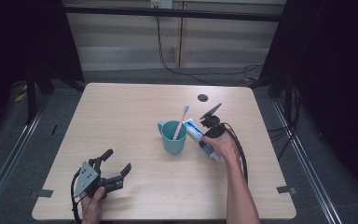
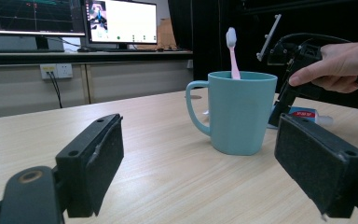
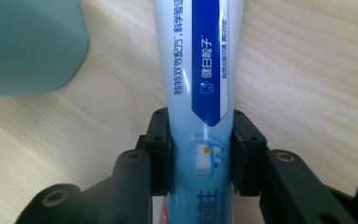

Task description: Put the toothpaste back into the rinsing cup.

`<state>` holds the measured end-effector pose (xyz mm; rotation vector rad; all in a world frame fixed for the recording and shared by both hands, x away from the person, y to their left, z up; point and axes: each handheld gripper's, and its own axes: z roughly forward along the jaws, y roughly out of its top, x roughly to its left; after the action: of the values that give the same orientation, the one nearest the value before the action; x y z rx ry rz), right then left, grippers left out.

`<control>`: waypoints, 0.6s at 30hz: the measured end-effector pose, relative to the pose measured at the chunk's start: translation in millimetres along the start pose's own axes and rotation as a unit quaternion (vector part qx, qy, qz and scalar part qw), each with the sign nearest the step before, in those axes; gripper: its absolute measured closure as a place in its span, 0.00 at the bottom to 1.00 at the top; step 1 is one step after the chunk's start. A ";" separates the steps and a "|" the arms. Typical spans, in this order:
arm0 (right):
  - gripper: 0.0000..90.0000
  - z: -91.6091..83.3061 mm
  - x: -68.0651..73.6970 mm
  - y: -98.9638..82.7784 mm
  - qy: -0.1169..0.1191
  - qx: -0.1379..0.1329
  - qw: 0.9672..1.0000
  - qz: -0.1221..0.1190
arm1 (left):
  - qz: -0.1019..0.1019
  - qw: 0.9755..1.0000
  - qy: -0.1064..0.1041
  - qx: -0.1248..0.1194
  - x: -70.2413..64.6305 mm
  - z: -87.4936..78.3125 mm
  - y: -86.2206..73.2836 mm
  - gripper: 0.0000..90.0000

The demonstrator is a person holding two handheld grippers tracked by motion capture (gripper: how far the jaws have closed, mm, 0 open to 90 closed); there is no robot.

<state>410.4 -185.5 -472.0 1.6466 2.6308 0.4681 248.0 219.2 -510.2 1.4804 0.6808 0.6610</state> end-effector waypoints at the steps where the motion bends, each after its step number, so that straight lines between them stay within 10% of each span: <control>1: 0.74 -0.1 -0.7 -0.3 0.003 -0.001 1.000 0.003 | 0.000 1.000 0.000 0.000 -0.1 0.0 0.0 0.17; 18: 0.80 -4.3 -6.9 -8.6 0.029 -0.032 0.999 0.030 | -0.002 1.000 -0.001 0.000 -0.2 0.0 0.0 0.17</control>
<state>405.3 -196.0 -471.2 1.7220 2.5836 0.6042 247.9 219.0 -510.2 1.4789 0.6832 0.6559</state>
